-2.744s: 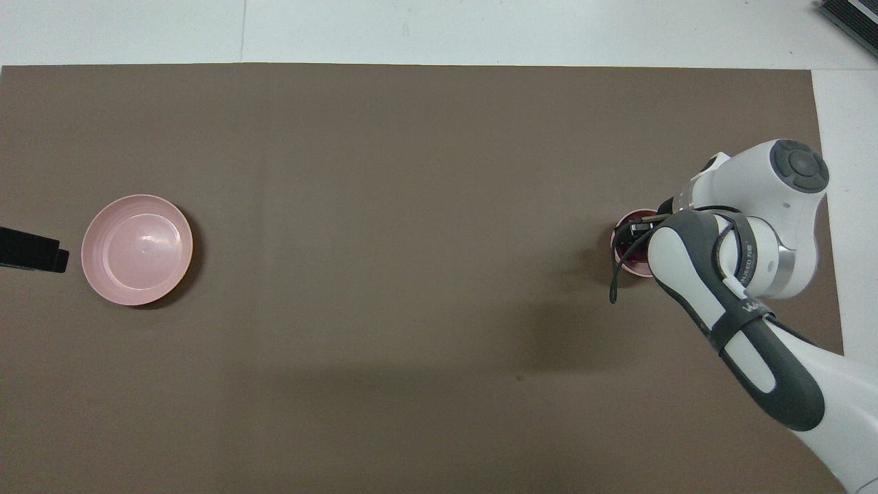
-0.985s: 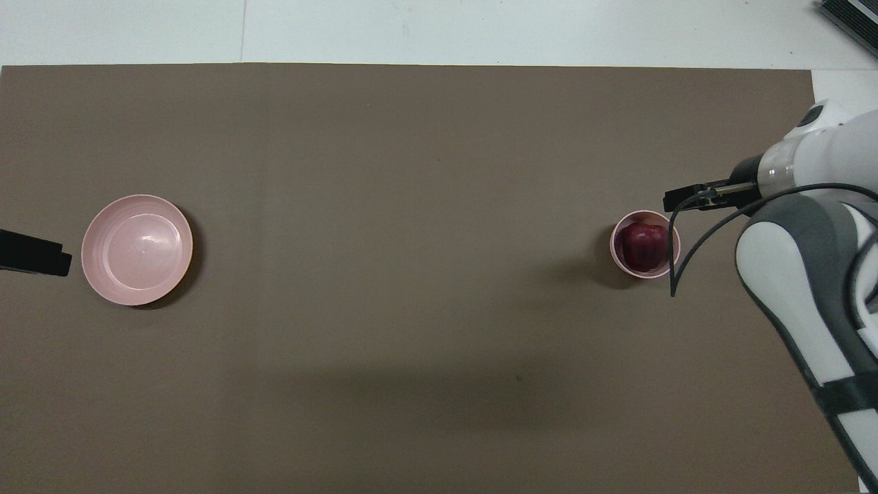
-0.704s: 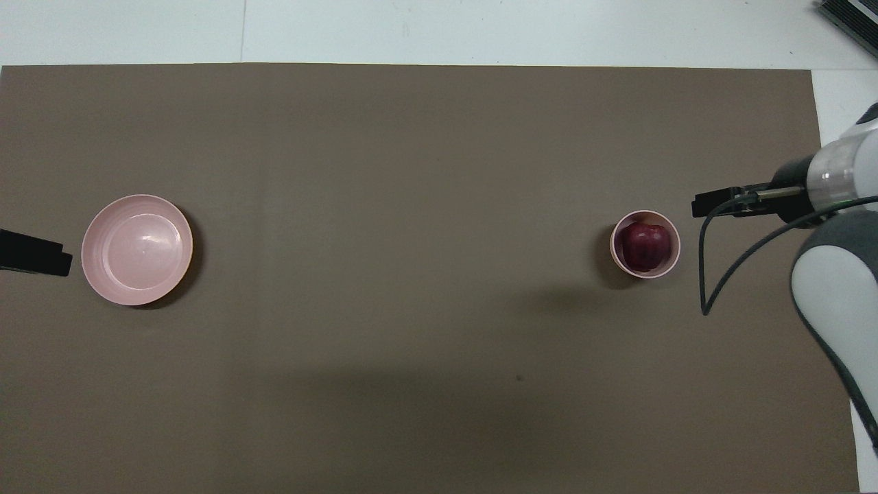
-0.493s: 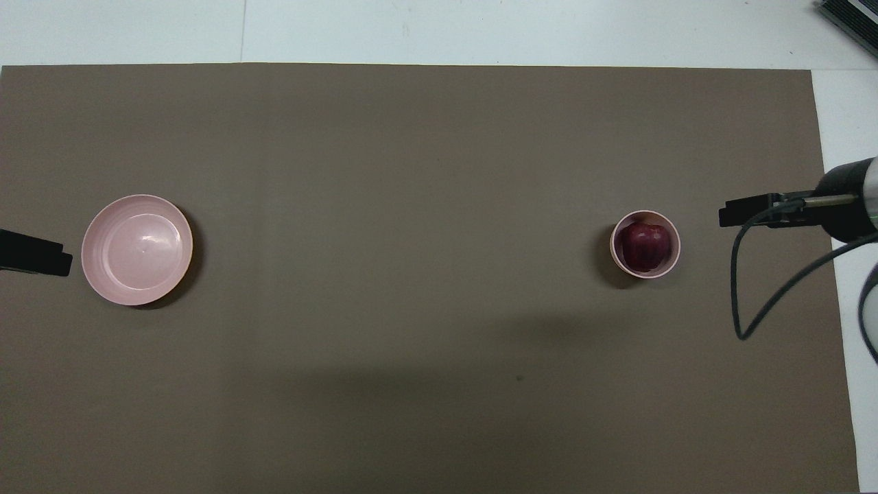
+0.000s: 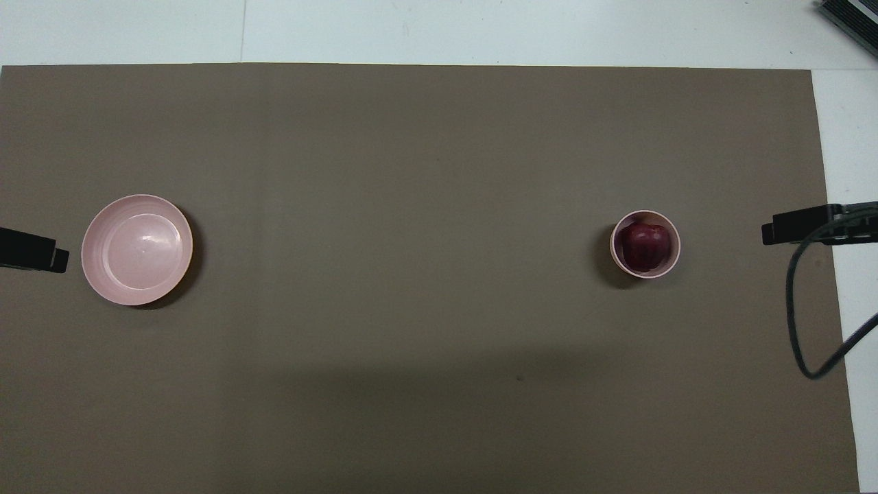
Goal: Move apple from plate to bowl
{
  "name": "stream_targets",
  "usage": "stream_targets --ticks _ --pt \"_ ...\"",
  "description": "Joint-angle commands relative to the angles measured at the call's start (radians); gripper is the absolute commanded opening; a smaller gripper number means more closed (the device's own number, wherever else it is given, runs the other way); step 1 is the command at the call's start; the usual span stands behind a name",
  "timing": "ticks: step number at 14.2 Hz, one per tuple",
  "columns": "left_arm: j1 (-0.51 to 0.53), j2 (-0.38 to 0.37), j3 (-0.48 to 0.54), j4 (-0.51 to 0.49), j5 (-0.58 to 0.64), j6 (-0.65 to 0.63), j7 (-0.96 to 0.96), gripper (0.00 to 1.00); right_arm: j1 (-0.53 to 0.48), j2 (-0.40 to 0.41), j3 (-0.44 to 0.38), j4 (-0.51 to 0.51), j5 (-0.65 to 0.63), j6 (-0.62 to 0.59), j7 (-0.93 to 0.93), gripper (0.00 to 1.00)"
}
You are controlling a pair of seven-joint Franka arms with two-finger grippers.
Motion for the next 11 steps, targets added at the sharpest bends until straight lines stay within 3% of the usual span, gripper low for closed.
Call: stream_targets --ticks 1,11 --pt "0.017 -0.023 -0.002 -0.03 -0.021 0.024 0.023 1.0 -0.024 -0.027 0.0 -0.025 -0.022 -0.033 0.004 1.0" --pt "0.005 -0.009 -0.012 0.001 0.05 -0.033 0.04 1.0 -0.024 -0.027 -0.001 -0.019 -0.03 -0.042 0.001 1.0"
